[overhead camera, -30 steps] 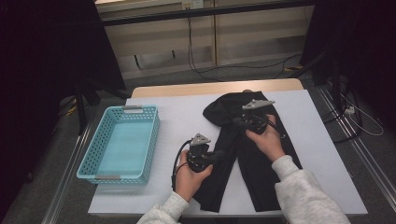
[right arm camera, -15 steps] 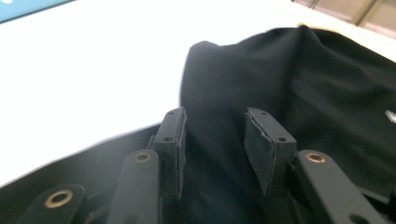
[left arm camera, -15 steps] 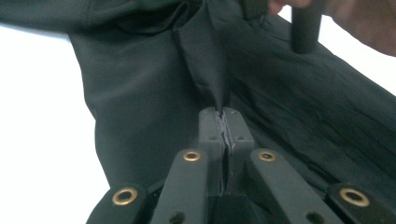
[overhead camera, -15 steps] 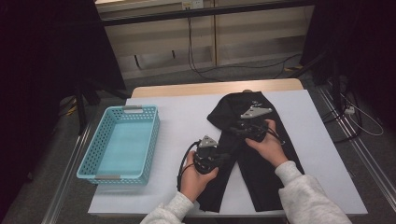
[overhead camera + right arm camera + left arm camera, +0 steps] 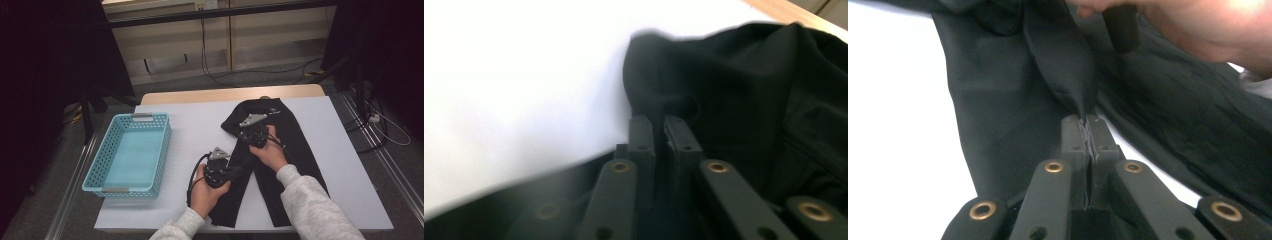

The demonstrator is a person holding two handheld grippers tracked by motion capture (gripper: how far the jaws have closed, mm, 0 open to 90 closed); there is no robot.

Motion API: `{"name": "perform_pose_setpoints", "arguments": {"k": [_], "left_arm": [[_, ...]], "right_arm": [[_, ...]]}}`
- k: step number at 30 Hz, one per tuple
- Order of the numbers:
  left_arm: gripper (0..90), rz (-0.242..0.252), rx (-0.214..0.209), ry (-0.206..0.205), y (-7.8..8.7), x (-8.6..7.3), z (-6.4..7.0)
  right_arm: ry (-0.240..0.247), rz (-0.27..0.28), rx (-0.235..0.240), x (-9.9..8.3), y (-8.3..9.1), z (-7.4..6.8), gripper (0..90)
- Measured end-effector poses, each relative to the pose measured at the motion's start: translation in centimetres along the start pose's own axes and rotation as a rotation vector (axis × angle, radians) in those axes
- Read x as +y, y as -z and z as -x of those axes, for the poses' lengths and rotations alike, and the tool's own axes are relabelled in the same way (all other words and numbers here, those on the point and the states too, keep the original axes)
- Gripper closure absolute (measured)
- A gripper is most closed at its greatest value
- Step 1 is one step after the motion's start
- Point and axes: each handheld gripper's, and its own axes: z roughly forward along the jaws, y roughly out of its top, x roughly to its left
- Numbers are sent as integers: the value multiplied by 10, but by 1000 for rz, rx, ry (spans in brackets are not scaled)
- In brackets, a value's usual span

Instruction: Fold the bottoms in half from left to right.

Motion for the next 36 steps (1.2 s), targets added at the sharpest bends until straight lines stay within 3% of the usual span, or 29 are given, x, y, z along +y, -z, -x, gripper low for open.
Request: {"name": "perform_pose_setpoints", "arguments": {"k": [3,6,10,14,15,16,17,18,20,21,22,24,26,30,36], "left_arm": [[887,18,-19,1,3,6,3],[888,37,-52,11,2,15,9],[890,74,-108,-24,-4,41,30],[889,109,-170,-66,-14,77,56],[887,118,-203,-70,-19,88,63],[873,126,-204,-81,-24,95,68],[759,131,-180,-88,-29,100,71],[568,132,-172,-100,-32,102,71],[497,110,-170,-118,-34,102,66],[404,102,-149,-128,-34,99,61],[333,91,-131,-121,-33,96,53],[252,72,-101,-107,-29,89,35],[236,64,-68,-120,-22,81,19],[187,29,-9,-108,-6,67,-8],[154,5,75,-97,14,45,-40]], "right_arm": [[-49,47,0,5,12,8,858],[-145,88,26,10,27,24,858],[-210,129,10,18,47,51,860],[-268,162,-67,25,75,88,861],[-282,169,-84,26,81,96,861],[-316,187,-124,25,91,111,855],[-354,213,-149,23,97,122,798],[-377,225,-176,20,102,130,671],[-370,200,-265,15,113,140,604],[-394,198,-276,11,116,142,465],[-406,185,-267,8,119,142,404],[-370,166,-233,0,123,135,412],[-343,133,-190,-10,124,122,328],[-268,73,-145,-37,128,92,298],[-212,33,-142,-76,139,58,276]]}}
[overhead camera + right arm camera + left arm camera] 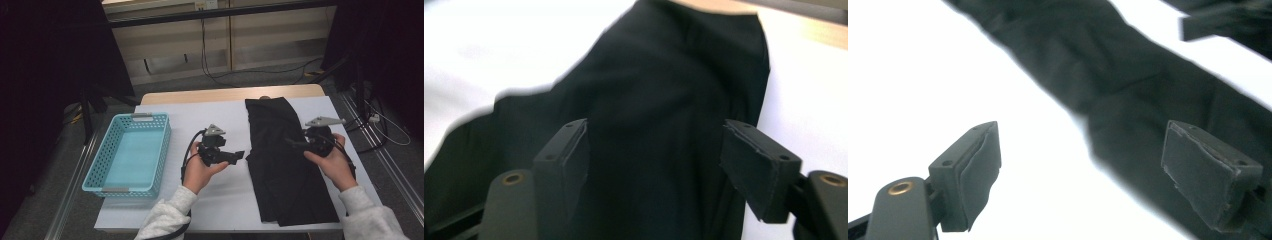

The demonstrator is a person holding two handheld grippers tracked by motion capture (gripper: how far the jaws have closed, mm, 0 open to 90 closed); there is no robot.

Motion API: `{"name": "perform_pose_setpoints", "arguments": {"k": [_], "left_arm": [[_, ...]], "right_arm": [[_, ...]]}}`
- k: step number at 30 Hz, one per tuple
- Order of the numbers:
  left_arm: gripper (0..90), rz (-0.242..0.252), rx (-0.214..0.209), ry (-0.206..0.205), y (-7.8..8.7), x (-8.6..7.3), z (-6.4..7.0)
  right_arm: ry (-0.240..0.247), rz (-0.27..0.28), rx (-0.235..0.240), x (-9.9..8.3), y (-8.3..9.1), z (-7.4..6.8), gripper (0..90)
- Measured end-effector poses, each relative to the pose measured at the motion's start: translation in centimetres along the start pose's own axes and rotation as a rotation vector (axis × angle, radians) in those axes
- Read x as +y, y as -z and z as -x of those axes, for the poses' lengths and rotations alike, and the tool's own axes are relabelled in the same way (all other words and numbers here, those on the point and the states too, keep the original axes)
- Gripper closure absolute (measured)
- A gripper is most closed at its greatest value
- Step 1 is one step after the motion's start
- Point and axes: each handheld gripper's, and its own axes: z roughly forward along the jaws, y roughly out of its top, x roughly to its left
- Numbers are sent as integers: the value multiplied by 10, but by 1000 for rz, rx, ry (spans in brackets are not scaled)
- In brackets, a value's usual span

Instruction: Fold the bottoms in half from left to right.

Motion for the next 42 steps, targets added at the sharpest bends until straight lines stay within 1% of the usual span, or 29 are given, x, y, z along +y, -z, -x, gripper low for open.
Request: {"name": "perform_pose_setpoints", "arguments": {"k": [3,4,5,6,7,8,9,11,12,13,14,16,17,18,19,20,21,23,25,28,29,31,34,36,38,40,42], "left_arm": [[142,-23,24,11,7,-14,-11],[141,-26,33,11,8,-18,-14],[138,-22,38,17,9,-23,-17],[135,-24,37,25,11,-28,-20],[135,-14,52,42,11,-34,-23],[133,-27,55,40,12,-37,-26],[131,-34,61,51,12,-39,-28],[123,-36,68,32,14,-40,-30],[121,-35,66,29,15,-41,-31],[121,-36,70,29,16,-41,-33],[118,-29,75,37,16,-41,-33],[113,-32,63,30,17,-42,-34],[114,-30,68,31,18,-42,-34],[112,-29,82,23,19,-42,-34],[111,-30,81,15,20,-43,-36],[111,-18,77,35,21,-43,-36],[110,-20,79,34,22,-44,-38],[101,-13,85,44,24,-44,-40],[94,-12,88,56,25,-45,-42],[89,-13,96,58,27,-45,-44],[87,-8,93,60,28,-46,-46],[85,-11,105,59,30,-46,-47],[82,-6,105,60,31,-46,-48],[81,-3,97,71,30,-47,-48],[80,-10,99,73,30,-48,-49],[80,-15,100,65,29,-48,-49],[80,-15,103,63,29,-48,-48]], "right_arm": [[7,5,-1,-18,6,-8,275],[1,-12,17,-25,8,-11,271],[2,-19,24,-29,8,-13,268],[4,-22,31,-34,9,-15,268],[7,-27,35,-38,9,-17,268],[19,-43,42,-42,10,-19,267],[20,-44,41,-44,11,-20,264],[22,-35,61,-49,14,-23,250],[24,-27,64,-50,16,-24,242],[22,-19,56,-51,18,-26,238],[25,-16,58,-51,20,-27,238],[18,-4,73,-52,22,-29,232],[13,-2,70,-53,23,-30,227],[13,-5,70,-54,23,-30,220],[16,-6,77,-56,23,-31,220],[11,-8,82,-57,23,-31,219],[5,-7,84,-58,23,-32,215],[-1,-4,88,-58,25,-32,213],[7,0,83,-58,26,-33,208],[16,18,87,-57,28,-37,201],[17,17,88,-57,28,-38,199],[22,13,101,-57,27,-40,192],[37,13,103,-57,25,-44,186],[34,11,112,-57,24,-45,173],[39,10,115,-57,23,-47,171],[35,11,121,-57,23,-48,171],[44,6,115,-57,22,-50,171]]}}
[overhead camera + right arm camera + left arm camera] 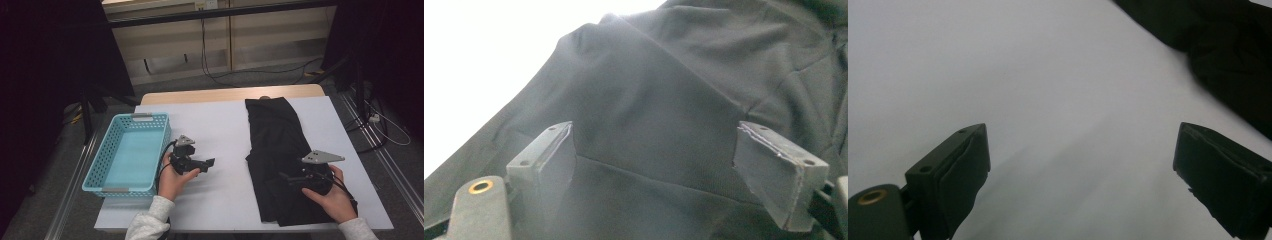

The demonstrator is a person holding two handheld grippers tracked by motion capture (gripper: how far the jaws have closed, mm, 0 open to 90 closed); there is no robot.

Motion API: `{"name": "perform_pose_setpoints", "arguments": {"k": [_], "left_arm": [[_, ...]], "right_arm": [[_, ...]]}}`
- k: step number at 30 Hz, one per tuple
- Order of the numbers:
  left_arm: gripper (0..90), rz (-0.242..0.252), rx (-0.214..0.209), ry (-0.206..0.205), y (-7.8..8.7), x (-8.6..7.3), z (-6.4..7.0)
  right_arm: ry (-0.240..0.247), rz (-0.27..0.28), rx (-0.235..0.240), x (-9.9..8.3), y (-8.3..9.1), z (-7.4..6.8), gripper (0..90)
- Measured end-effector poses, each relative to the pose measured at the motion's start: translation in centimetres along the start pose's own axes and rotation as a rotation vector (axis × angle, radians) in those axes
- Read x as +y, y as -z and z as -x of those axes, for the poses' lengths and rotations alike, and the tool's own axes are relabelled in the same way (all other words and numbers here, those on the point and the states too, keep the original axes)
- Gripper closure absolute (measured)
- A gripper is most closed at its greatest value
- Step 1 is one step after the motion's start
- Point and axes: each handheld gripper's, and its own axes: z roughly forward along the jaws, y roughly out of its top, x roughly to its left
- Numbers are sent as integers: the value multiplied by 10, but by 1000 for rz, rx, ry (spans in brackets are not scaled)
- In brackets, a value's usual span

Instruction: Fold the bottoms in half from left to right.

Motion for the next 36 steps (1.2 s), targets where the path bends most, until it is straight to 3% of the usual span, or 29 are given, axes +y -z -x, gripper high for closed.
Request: {"name": "perform_pose_setpoints", "arguments": {"k": [2,5,8,21,24,32,34,36], "left_arm": [[79,0,-3,1,0,0,1],[78,-1,-3,-9,0,0,1],[77,-5,-6,-11,0,0,2],[75,-6,3,-15,1,1,1],[76,-7,6,-16,1,1,1],[77,-11,12,-19,2,1,1],[78,-10,13,-24,2,0,1],[80,-12,17,-21,2,0,1]], "right_arm": [[3,6,23,0,0,-1,170],[13,7,14,0,1,-3,237],[2,12,58,0,0,-6,291],[20,1,84,2,-2,-13,505],[30,2,114,4,-3,-19,540],[90,-51,179,2,-17,-41,554],[114,-86,167,1,-19,-42,600],[105,-89,183,-1,-19,-41,692]]}}
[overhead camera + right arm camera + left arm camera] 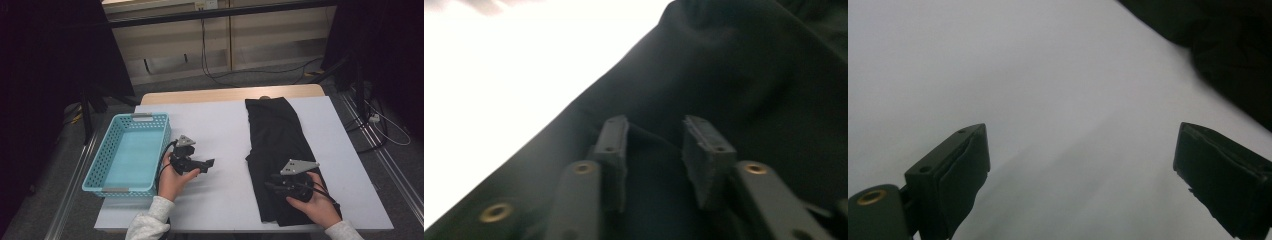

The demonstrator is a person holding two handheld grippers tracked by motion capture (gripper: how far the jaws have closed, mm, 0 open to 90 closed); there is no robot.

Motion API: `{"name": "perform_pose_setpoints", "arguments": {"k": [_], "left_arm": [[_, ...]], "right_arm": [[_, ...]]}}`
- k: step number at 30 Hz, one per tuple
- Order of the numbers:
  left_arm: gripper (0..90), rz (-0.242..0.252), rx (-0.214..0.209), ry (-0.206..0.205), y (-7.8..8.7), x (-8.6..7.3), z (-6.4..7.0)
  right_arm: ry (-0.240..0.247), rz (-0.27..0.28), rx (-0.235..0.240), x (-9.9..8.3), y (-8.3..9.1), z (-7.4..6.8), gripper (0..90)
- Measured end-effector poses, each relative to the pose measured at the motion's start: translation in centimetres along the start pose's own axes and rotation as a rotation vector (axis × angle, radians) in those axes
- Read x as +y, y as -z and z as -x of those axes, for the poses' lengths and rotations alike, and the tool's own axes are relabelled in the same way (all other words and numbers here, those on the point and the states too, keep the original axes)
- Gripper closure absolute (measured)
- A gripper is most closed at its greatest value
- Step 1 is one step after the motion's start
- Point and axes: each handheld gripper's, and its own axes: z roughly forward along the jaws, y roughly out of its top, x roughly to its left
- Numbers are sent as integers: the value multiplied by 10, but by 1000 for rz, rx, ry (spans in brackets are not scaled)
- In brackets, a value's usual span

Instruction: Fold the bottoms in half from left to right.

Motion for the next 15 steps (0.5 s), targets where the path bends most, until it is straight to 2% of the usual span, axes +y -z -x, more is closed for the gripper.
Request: {"name": "perform_pose_setpoints", "arguments": {"k": [2,4,5,7,9,15], "left_arm": [[80,3,4,3,0,0,0],[80,6,4,7,0,0,0],[80,5,4,2,0,0,0],[81,4,5,1,0,0,0],[81,7,6,1,0,0,0],[82,8,9,3,2,1,-2]], "right_arm": [[-3,-11,-6,-1,2,2,782],[-3,-11,11,-2,3,4,878],[-8,-10,15,-2,5,6,897],[-11,-16,36,-4,8,8,900],[-17,-11,29,-5,14,11,900],[-64,48,27,-11,34,22,900]]}}
